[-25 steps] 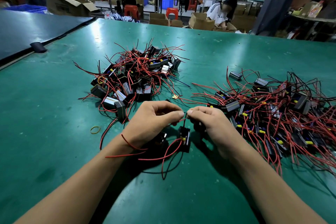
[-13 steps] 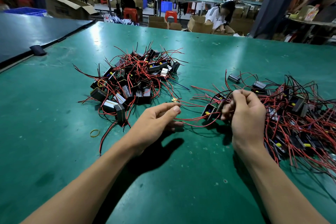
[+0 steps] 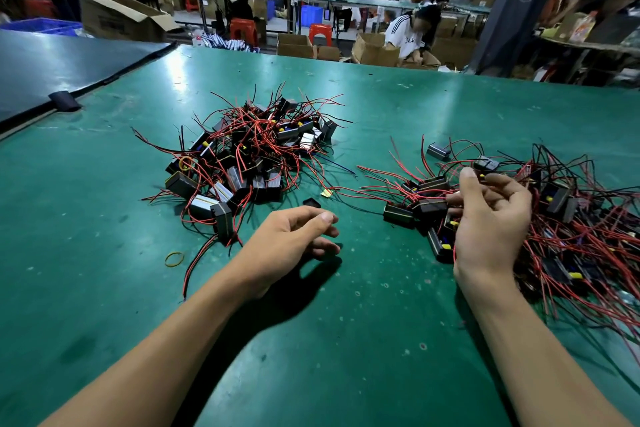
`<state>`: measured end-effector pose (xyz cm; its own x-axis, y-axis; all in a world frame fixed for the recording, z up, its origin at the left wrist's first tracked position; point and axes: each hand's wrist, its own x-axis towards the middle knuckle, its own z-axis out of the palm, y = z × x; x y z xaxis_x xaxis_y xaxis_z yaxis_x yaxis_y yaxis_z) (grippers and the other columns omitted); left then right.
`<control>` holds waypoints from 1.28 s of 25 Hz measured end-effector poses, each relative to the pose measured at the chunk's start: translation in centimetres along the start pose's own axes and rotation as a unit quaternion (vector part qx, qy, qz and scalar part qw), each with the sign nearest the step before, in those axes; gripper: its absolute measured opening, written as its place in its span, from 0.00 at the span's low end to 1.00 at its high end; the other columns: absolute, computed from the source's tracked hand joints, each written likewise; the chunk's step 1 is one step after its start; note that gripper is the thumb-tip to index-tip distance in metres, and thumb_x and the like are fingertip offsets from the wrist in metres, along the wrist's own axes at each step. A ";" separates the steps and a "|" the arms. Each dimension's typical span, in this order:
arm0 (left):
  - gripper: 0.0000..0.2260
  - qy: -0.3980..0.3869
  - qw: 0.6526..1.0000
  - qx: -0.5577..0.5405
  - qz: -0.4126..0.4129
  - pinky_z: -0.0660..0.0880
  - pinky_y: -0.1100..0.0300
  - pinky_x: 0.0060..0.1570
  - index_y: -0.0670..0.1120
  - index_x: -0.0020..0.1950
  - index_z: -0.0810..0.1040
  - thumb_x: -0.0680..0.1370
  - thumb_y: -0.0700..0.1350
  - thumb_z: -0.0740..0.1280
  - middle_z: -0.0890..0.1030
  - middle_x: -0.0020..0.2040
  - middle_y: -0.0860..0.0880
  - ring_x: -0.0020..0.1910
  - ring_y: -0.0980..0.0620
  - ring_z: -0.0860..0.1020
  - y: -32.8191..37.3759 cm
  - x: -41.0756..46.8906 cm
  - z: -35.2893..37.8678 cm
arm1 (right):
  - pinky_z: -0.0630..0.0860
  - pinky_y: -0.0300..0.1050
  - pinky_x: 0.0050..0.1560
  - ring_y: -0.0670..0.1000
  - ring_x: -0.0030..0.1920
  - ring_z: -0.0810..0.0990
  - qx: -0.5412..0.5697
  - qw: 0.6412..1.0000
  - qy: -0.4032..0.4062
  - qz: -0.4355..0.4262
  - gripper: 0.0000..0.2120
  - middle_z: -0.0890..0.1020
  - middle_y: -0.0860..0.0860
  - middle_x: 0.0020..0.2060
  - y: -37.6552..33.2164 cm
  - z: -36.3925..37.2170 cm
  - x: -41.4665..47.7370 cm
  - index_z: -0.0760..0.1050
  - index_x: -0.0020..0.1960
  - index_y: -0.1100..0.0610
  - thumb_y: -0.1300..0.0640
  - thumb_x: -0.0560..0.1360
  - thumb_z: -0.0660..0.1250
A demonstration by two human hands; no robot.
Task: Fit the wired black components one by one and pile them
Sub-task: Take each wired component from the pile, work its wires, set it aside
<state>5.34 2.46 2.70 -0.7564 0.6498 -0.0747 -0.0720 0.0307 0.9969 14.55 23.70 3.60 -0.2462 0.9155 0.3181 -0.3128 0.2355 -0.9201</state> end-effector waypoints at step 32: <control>0.22 0.350 0.935 -0.048 -0.011 0.72 0.43 0.65 0.50 0.72 0.67 0.79 0.54 0.60 0.76 0.66 0.44 0.64 0.43 0.75 -1.3 2.2 -2.3 | 0.74 0.49 0.54 0.59 0.59 0.79 -0.478 0.766 -0.424 -0.068 0.23 0.80 0.54 0.59 2.3 18.4 -8.1 0.77 0.63 0.48 0.40 0.72 0.67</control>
<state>2.25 2.10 1.20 -0.9919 -0.0087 -0.1269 -0.1262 -0.0523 0.9906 -1.01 10.85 3.13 -0.9053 0.4157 0.0868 0.3264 0.8120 -0.4839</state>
